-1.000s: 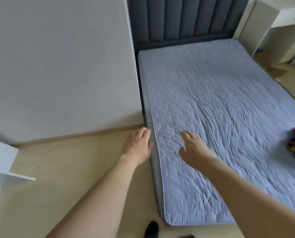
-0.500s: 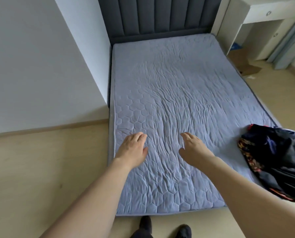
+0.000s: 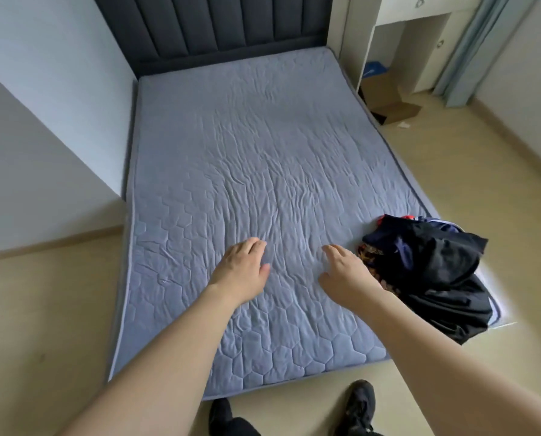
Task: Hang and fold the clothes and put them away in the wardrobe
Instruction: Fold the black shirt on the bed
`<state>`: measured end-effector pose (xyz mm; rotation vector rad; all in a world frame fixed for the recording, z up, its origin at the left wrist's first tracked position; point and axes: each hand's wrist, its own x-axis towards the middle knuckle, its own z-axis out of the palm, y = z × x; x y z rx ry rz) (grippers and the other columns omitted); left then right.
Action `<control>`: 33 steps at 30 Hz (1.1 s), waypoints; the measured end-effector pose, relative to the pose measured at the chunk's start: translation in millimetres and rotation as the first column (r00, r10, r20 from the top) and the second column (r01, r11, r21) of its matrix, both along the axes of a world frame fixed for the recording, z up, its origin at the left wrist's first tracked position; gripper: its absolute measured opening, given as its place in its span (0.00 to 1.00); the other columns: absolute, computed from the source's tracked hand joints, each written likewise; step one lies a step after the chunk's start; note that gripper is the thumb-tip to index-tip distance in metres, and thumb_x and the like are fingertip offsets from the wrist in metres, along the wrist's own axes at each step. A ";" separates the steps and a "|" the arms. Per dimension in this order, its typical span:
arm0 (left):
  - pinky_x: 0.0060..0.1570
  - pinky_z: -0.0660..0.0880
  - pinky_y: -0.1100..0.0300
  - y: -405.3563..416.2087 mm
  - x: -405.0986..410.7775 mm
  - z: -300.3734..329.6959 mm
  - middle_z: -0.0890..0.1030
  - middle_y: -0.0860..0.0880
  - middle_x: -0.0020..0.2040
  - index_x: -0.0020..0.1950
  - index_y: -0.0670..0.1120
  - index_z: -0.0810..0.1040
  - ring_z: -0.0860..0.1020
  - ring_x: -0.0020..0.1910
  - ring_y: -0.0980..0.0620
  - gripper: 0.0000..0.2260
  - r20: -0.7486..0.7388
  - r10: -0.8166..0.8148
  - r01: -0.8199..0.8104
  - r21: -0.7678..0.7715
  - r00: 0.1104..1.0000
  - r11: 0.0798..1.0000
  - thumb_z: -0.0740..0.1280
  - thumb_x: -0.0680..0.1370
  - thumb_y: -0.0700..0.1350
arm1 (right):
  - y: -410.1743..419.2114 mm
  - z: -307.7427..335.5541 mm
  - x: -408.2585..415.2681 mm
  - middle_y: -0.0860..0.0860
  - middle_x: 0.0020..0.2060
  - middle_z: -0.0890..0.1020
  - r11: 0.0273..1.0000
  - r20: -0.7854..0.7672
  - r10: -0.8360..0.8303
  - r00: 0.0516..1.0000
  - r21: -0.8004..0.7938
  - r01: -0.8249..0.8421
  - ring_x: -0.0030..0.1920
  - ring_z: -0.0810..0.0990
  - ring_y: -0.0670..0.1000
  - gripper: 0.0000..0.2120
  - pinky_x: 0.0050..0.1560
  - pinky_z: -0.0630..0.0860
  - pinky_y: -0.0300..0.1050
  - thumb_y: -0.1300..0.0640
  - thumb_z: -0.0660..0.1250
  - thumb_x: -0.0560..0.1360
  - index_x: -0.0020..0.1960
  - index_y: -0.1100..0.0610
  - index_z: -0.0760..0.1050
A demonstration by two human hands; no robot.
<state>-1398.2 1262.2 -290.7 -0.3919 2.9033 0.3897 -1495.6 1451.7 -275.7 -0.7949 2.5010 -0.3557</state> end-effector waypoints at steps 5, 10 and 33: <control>0.72 0.56 0.55 81.4 -49.9 -1.9 0.62 0.47 0.75 0.75 0.43 0.60 0.62 0.73 0.47 0.24 0.062 0.006 -0.008 0.028 0.998 1.000 0.57 0.81 0.50 | 93.2 -13.1 -59.3 0.54 0.69 0.67 0.995 0.042 0.032 0.999 0.089 -0.035 0.69 0.64 0.56 0.24 0.69 0.61 0.46 0.57 0.60 0.75 0.70 0.60 0.63; 0.71 0.58 0.56 115.8 -116.6 -19.6 0.63 0.47 0.74 0.74 0.44 0.62 0.63 0.72 0.46 0.23 0.081 0.064 -0.067 0.035 0.995 0.997 0.58 0.81 0.50 | 152.6 -25.8 -127.0 0.52 0.71 0.65 0.995 -0.035 0.024 0.999 0.102 -0.020 0.72 0.63 0.54 0.27 0.71 0.60 0.47 0.55 0.61 0.75 0.73 0.58 0.61; 0.64 0.67 0.54 387.9 -442.8 -320.3 0.65 0.48 0.73 0.76 0.47 0.57 0.67 0.70 0.46 0.33 0.551 0.416 -0.685 0.501 0.724 0.529 0.66 0.75 0.54 | 341.0 -340.7 -457.6 0.54 0.68 0.66 0.898 0.054 0.108 0.993 0.424 -0.120 0.69 0.64 0.58 0.45 0.72 0.56 0.52 0.46 0.67 0.72 0.78 0.54 0.42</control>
